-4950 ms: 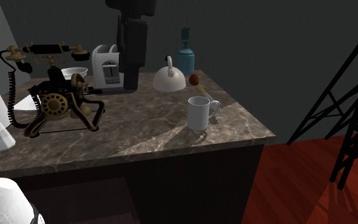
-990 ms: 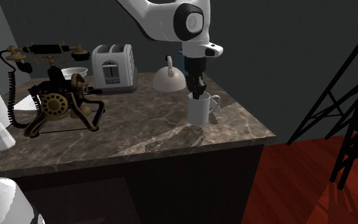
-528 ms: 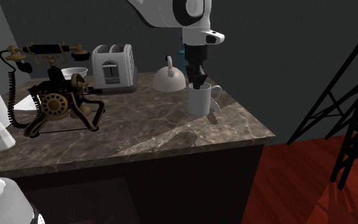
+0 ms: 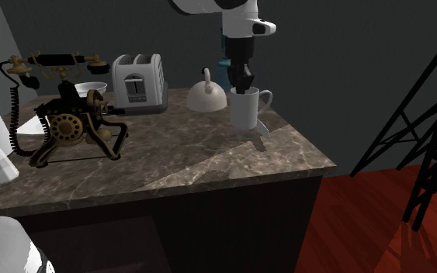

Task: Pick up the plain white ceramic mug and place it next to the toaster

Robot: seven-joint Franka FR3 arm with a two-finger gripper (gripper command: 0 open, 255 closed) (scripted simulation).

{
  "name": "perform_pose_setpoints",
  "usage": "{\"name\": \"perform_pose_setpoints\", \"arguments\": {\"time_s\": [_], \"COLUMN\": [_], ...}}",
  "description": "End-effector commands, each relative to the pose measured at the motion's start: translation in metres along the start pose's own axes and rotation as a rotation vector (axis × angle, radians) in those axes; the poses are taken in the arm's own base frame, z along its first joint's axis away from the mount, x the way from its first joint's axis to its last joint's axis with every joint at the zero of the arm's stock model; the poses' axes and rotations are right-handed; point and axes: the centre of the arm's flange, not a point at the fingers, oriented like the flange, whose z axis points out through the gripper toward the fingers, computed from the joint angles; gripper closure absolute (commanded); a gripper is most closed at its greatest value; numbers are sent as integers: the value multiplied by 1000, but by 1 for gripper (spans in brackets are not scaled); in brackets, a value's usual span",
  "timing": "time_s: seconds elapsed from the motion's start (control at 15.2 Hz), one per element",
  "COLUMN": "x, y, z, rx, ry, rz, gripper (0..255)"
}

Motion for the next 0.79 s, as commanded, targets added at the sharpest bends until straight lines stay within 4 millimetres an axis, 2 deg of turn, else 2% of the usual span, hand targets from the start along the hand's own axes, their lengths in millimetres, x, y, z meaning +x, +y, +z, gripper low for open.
{"name": "perform_pose_setpoints", "arguments": {"time_s": [0.0, 0.73], "x": [1, 3], "y": [1, 1], "z": [-11, -69], "rx": [0, 0], "ry": [0, 0], "rz": [0, 0], "gripper": [255, 255]}}
